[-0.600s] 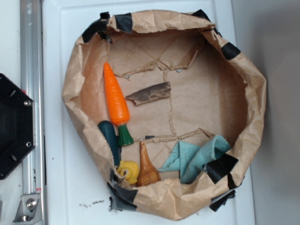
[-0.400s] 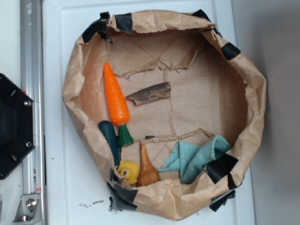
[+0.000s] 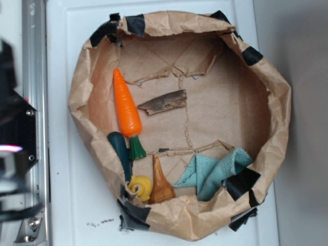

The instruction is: Grab the wood chip.

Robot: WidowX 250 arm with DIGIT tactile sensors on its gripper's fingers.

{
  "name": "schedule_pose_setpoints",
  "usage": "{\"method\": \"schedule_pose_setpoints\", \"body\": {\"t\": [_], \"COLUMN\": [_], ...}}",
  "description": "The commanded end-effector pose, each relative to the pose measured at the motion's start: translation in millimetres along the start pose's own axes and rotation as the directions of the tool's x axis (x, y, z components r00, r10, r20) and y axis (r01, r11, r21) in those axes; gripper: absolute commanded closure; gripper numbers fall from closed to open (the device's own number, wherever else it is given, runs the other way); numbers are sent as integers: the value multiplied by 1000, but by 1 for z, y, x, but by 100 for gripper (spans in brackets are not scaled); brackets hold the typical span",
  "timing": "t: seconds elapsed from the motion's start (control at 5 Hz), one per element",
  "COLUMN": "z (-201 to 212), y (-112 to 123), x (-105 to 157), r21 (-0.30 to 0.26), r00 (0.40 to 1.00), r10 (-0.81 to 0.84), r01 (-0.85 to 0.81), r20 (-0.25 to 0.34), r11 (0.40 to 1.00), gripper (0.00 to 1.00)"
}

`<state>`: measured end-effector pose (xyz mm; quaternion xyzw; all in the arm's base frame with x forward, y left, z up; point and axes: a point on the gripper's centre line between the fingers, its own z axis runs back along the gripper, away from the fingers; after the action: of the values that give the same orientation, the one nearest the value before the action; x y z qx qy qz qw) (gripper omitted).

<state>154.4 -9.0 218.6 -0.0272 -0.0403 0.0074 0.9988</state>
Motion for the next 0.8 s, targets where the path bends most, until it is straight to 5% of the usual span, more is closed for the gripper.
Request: {"method": "schedule_pose_setpoints", "body": {"t": [0.0,0.2,0.6], "z": [-90,-143,-210], "y": [37,36,39], "x": [65,108,115], "r21": [45,69,91], "r00": [998,997,999], "r10": [52,61,40], "r01": [-50,-57,-37], "r20": [-43,-47,-32], "r11": [998,996,995], "gripper": [0,0,0]}}
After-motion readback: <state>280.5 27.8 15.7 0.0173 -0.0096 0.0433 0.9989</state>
